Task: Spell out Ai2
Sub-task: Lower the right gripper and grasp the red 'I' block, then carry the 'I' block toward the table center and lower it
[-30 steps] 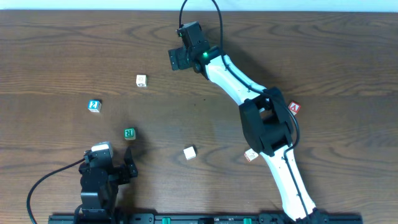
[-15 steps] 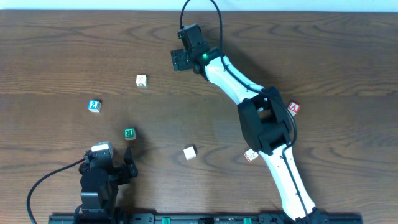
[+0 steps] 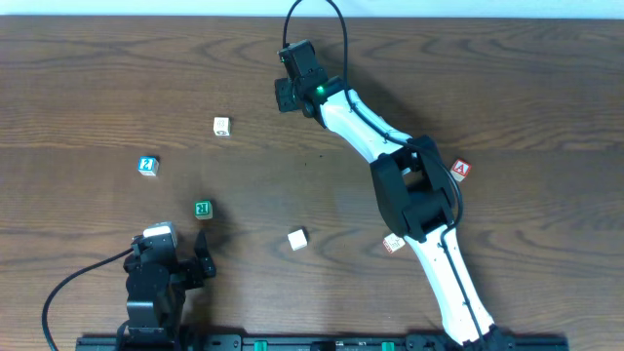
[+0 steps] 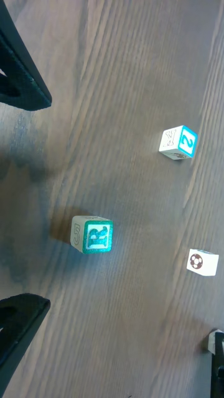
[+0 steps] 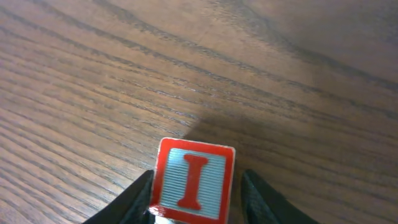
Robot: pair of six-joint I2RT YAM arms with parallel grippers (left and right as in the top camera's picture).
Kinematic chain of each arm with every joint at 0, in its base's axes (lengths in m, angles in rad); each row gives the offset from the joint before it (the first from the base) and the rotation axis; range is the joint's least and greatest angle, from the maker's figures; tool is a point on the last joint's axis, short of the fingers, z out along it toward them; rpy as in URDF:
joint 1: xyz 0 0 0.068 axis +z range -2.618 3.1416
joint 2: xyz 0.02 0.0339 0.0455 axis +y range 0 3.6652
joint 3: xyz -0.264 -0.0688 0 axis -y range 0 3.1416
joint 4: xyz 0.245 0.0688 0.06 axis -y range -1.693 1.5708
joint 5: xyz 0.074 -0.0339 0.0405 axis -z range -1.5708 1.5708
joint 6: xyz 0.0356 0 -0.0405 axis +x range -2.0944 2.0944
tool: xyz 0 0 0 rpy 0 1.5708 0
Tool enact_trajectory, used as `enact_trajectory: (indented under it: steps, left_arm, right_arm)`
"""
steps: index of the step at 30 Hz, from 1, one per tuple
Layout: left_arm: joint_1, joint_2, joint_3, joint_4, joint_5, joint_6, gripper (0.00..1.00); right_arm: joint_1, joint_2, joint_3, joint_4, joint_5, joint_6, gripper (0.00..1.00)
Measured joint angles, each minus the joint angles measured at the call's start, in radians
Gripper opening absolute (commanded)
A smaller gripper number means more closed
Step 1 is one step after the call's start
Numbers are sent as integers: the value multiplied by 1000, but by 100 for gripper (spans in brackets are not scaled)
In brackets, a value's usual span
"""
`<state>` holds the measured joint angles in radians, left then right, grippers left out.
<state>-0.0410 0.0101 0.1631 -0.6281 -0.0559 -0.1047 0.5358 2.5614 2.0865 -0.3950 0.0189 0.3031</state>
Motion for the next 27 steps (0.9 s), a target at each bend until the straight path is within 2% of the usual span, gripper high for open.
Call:
enact_trajectory:
  steps: [8, 15, 21, 26, 27]
  left_arm:
    - [0, 0, 0, 0, 0, 0, 95]
    - [0, 0, 0, 0, 0, 0, 95]
    - [0, 0, 0, 0, 0, 0, 95]
    - [0, 0, 0, 0, 0, 0, 95]
    - [0, 0, 0, 0, 0, 0, 95]
  right_arm:
    - [0, 0, 0, 0, 0, 0, 35]
    - [0, 0, 8, -24, 0, 0, 35]
    - [0, -42, 9, -91, 0, -12, 24]
    - [5, -173, 9, -170, 0, -58, 19]
    - [7, -217, 9, -200, -1, -71, 15]
